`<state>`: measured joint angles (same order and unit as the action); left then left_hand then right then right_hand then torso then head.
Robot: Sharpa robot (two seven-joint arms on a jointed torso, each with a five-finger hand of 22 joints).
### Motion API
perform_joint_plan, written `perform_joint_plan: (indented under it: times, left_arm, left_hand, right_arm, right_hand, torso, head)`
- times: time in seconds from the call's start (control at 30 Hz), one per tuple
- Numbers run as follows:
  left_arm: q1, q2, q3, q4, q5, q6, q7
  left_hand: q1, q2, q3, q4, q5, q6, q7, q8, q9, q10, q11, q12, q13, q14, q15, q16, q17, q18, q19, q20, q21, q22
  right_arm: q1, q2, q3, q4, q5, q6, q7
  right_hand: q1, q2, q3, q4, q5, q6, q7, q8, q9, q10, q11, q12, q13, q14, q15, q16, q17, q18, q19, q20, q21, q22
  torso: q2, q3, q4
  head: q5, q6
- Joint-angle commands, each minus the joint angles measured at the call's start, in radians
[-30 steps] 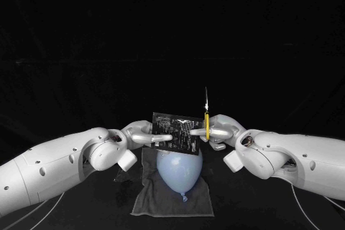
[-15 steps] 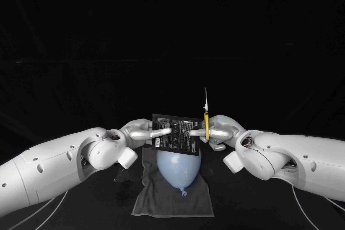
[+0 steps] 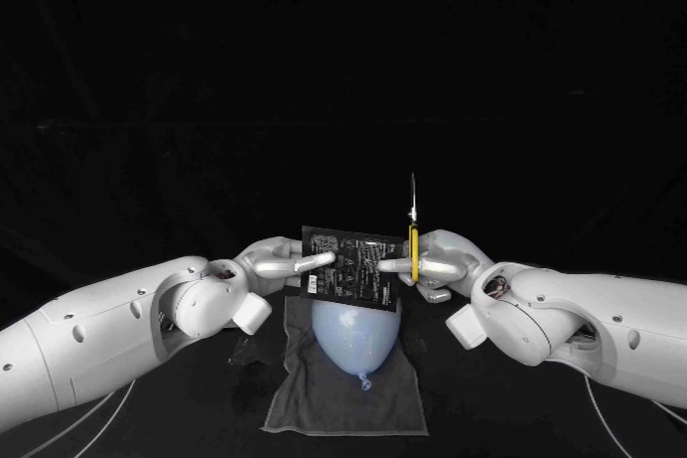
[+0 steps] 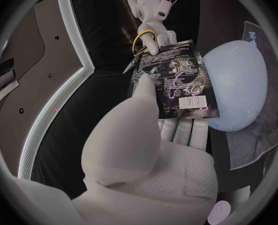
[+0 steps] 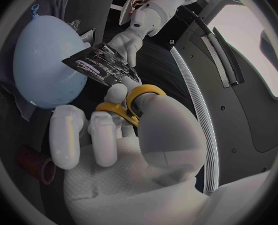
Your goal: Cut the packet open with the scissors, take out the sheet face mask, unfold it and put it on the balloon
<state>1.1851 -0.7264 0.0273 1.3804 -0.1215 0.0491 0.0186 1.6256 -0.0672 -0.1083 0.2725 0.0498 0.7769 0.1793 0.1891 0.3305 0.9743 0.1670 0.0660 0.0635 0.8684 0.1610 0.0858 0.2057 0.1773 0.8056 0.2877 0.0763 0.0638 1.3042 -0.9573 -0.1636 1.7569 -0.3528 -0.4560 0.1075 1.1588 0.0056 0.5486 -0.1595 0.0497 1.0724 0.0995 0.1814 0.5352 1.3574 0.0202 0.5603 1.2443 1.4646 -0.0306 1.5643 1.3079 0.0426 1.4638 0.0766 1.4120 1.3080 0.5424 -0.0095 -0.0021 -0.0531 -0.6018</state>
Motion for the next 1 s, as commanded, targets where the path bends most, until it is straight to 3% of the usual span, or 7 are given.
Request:
perform_joint_plan:
  times: [0.03,0.37,0.43,0.57,0.63,0.8,1.0]
  left_arm:
    - [0.001,-0.001,0.0,0.002,0.018,-0.002,0.017]
    - [0.001,0.001,-0.005,0.006,0.063,0.074,0.074]
    - [0.001,0.003,-0.006,0.006,0.072,0.099,0.091]
    - [0.001,0.006,-0.006,0.006,0.083,0.131,0.112]
    - [0.001,0.006,-0.007,0.005,0.088,0.143,0.117]
    - [0.001,0.005,-0.007,0.0,0.098,0.159,0.114]
    - [0.001,0.002,-0.007,-0.004,0.113,0.184,0.093]
  left_hand:
    - [0.014,0.0,-0.007,0.001,-0.001,-0.006,0.005,-0.004,-0.001,-0.011,0.0,-0.005,-0.001,-0.006,-0.001,-0.004,-0.002,0.005,-0.004,-0.001,-0.005,-0.001]
    - [0.019,0.001,-0.027,0.004,-0.001,-0.026,0.008,-0.012,-0.006,-0.052,-0.002,-0.006,-0.002,-0.01,-0.005,-0.01,-0.005,0.007,-0.007,-0.003,-0.004,0.0]
    - [0.015,-0.003,-0.038,0.01,-0.001,-0.036,0.006,-0.016,-0.008,-0.072,-0.006,-0.006,-0.001,-0.015,-0.005,-0.014,-0.007,0.006,-0.038,-0.003,-0.01,-0.003]
    - [-0.018,-0.038,-0.045,0.02,-0.001,-0.056,-0.003,-0.022,-0.01,-0.118,-0.02,-0.005,-0.001,-0.059,0.002,-0.023,-0.019,0.001,-0.166,0.001,-0.024,-0.011]
    - [-0.02,-0.04,-0.042,0.02,-0.001,-0.058,-0.003,-0.022,-0.011,-0.121,-0.021,-0.005,-0.001,-0.068,0.003,-0.023,-0.022,0.001,-0.176,0.002,-0.024,-0.011]
    - [-0.022,-0.041,-0.035,0.019,-0.001,-0.059,0.002,-0.021,-0.011,-0.123,-0.015,-0.004,0.0,-0.053,0.006,-0.018,-0.019,0.001,-0.145,0.003,-0.017,-0.007]
    - [-0.025,-0.043,-0.02,0.019,-0.001,-0.061,0.024,-0.017,-0.01,-0.115,0.007,-0.001,0.001,-0.018,0.025,-0.002,-0.014,-0.005,-0.061,0.005,0.007,0.001]
  right_arm:
    - [0.001,0.001,0.002,0.006,0.005,-0.018,0.033]
    - [0.001,0.02,0.004,0.001,0.011,-0.009,0.031]
    - [0.001,0.024,0.004,0.0,0.012,-0.006,0.029]
    - [0.001,0.029,0.004,0.002,0.014,-0.005,0.028]
    - [0.001,0.031,0.004,0.003,0.014,-0.006,0.027]
    - [0.001,0.036,0.004,0.002,0.014,-0.006,0.026]
    - [0.001,0.037,0.004,0.006,0.014,-0.005,0.027]
  right_hand:
    - [0.051,0.057,0.088,-0.077,-0.001,-0.002,0.006,0.003,0.001,0.213,0.004,1.01,0.326,0.106,-0.005,0.006,0.263,-0.007,0.027,-0.004,0.005,0.215]
    - [0.051,0.057,0.09,-0.078,-0.001,-0.002,0.006,0.003,0.002,0.213,0.004,1.01,0.326,0.106,-0.005,0.006,0.263,-0.007,0.027,-0.004,0.005,0.215]
    - [0.05,0.057,0.091,-0.078,-0.001,-0.002,0.006,0.003,0.002,0.213,0.004,1.01,0.326,0.106,-0.005,0.006,0.263,-0.007,0.027,-0.004,0.005,0.215]
    - [0.05,0.057,0.091,-0.078,-0.001,-0.002,0.006,0.003,0.002,0.213,0.004,1.01,0.326,0.106,-0.005,0.006,0.263,-0.007,0.027,-0.004,0.005,0.215]
    - [0.05,0.057,0.091,-0.078,-0.001,-0.002,0.006,0.003,0.002,0.213,0.004,1.01,0.326,0.106,-0.005,0.006,0.263,-0.007,0.027,-0.004,0.005,0.215]
    - [0.05,0.057,0.092,-0.078,-0.001,-0.002,0.007,0.003,0.002,0.213,0.004,1.01,0.326,0.106,-0.005,0.006,0.263,-0.006,0.026,-0.004,0.003,0.215]
    - [0.049,0.057,0.093,-0.078,-0.001,-0.002,0.007,0.003,0.002,0.213,0.004,1.01,0.326,0.106,-0.005,0.006,0.263,-0.007,0.026,-0.004,0.004,0.215]
  torso:
    - [0.001,-0.0008,0.0002]
    - [0.001,-0.0019,0.0008]
    - [0.001,-0.0016,0.0002]
    - [0.001,-0.0018,-0.0004]
    - [0.001,-0.0016,-0.0004]
    - [0.0,0.0001,-0.0017]
    - [0.0,0.0006,-0.002]
  head:
    - [0.002,0.003]
    - [0.009,0.005]
    - [0.009,0.004]
    - [0.008,0.002]
    - [0.008,0.003]
    - [0.002,0.016]
    - [0.001,0.018]
